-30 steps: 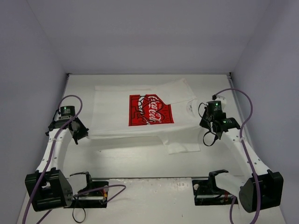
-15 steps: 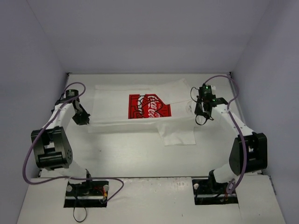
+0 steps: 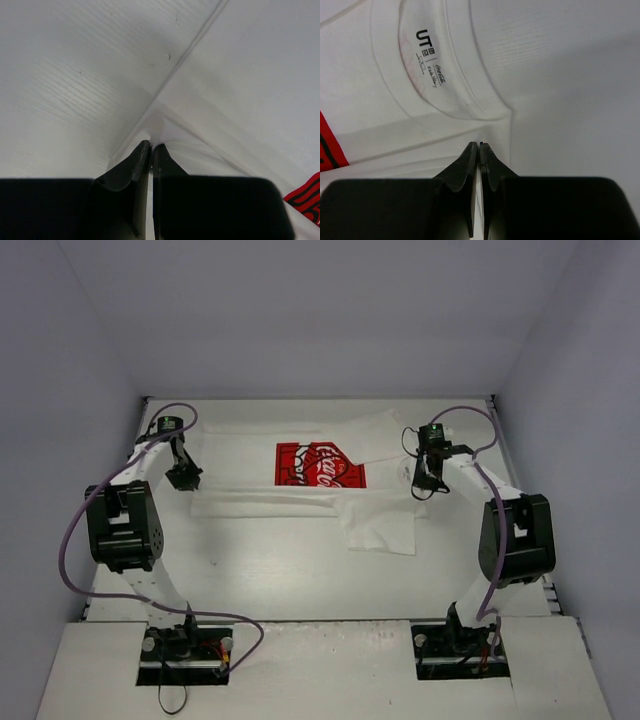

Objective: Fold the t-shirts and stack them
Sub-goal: Fold the flattened tshirt in 1/3 of the way

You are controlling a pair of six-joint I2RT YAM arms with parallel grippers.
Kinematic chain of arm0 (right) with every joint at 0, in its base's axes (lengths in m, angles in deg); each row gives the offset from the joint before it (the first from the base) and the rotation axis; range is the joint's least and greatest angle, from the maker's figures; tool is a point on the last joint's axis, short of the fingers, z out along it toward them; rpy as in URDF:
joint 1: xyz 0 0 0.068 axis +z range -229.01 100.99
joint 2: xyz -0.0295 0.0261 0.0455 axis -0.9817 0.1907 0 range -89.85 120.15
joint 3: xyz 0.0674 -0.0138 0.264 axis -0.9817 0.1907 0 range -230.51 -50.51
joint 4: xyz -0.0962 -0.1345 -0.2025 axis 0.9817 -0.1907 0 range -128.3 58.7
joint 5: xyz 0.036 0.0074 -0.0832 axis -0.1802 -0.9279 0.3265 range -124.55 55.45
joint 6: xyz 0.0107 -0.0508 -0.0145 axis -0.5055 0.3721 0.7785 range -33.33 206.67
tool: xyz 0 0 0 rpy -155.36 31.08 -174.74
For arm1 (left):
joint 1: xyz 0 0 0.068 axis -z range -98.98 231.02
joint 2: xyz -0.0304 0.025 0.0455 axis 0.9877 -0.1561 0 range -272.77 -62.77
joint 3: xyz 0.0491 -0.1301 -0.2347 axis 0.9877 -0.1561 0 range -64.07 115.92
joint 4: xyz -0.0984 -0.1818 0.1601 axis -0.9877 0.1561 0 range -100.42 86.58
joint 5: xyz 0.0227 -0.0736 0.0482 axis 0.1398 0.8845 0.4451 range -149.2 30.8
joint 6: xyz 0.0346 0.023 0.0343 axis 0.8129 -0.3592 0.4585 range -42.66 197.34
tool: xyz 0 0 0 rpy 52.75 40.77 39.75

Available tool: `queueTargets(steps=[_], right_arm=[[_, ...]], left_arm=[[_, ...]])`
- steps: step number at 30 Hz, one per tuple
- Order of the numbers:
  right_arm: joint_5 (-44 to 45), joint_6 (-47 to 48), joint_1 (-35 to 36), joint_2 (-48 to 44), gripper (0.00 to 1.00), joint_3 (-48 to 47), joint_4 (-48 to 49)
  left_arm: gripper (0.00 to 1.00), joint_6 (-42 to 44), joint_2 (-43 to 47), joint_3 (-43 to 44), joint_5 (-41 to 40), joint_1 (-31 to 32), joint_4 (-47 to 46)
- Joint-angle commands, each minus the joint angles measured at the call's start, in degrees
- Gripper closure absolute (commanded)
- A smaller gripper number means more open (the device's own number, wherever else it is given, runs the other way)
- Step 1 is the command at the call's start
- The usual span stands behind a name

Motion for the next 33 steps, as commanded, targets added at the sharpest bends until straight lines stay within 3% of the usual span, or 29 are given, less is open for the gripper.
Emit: queueTargets(steps=[1,12,14,16,18,21,27,33], right_arm=[[5.11,0.61,-1.72,1.95,1.0,-3.61,1.64],[4.76,0.24,-2.37,8.01,1.0,-6.96,2.77],[4.84,0.24,-2.34,8.24,1.0,-7.38,2.89],[4.98,0.48,-2.33,8.33,0.96,-8.02,2.89],[5.32,0.94,-2.41,8.26,0.89,-9.55,2.95],[5.28,1.8,-2.42,7.32,0.71,-11.14,2.91],[2.09,4.6,-2.07,-0.54,0.44,-10.76,2.95],[-5.62,3.65,-2.15,-13.09,0.48,0.19,2.95]], left_arm=[[1.0,-1.08,-0.75,3.58,-5.85,-0.7,-1.69],[0.98,-3.28,-4.87,5.66,-6.79,-0.79,-3.09],[0.87,-2.98,-4.36,6.79,-7.23,-0.79,-3.27],[0.69,-2.31,-3.72,8.53,-7.34,-0.79,-3.48],[0.49,-1.73,-2.78,9.99,-7.27,-0.79,-4.22],[0.35,-1.06,-0.98,10.92,-7.07,-0.74,-5.22],[0.33,1.32,7.64,8.68,-4.89,3.12,-5.35],[0.33,0.18,16.03,-1.26,0.32,15.71,-5.11]])
